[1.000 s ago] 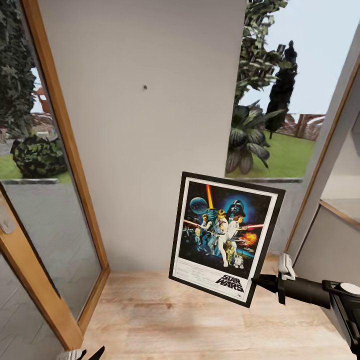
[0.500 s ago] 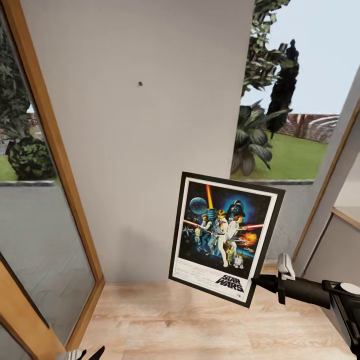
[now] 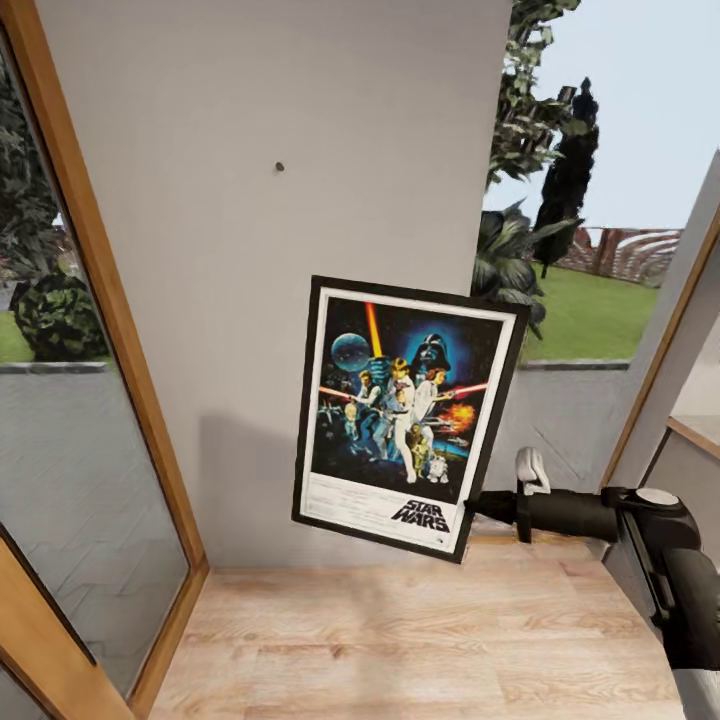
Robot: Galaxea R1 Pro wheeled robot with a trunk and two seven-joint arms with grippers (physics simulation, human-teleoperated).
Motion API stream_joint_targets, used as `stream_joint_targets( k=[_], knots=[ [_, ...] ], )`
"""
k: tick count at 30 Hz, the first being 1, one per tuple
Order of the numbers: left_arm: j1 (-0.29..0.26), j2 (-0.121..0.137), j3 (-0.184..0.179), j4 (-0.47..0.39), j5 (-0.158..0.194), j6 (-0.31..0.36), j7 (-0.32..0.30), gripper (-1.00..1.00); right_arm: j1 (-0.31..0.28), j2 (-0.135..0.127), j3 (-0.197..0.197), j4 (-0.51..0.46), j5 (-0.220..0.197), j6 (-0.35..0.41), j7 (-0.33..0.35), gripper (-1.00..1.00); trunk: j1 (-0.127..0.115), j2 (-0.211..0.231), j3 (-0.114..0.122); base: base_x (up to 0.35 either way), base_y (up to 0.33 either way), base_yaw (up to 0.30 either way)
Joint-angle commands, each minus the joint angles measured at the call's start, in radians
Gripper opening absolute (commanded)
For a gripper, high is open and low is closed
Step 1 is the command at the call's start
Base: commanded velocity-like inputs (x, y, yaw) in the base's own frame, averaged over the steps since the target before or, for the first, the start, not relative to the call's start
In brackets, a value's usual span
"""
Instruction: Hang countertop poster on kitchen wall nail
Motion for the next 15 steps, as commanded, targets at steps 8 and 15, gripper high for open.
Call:
stream_joint_targets(
  k=[8, 15],
  knots=[
    [0.005, 0.000, 0.008, 0.000, -0.005, -0.006, -0.004, 1.00, -0.162, 0.027, 0.044, -0.006, 0.007, 0.145, 0.008, -1.00, 0.001, -0.002, -0.002, 0.000, 0.000, 0.000],
    [0.006, 0.000, 0.008, 0.000, -0.005, -0.006, -0.004, 1.00, -0.424, 0.041, 0.166, 0.026, 0.017, 0.314, 0.005, -1.00, 0.001, -0.002, -0.002, 0.000, 0.000, 0.000]
  ],
)
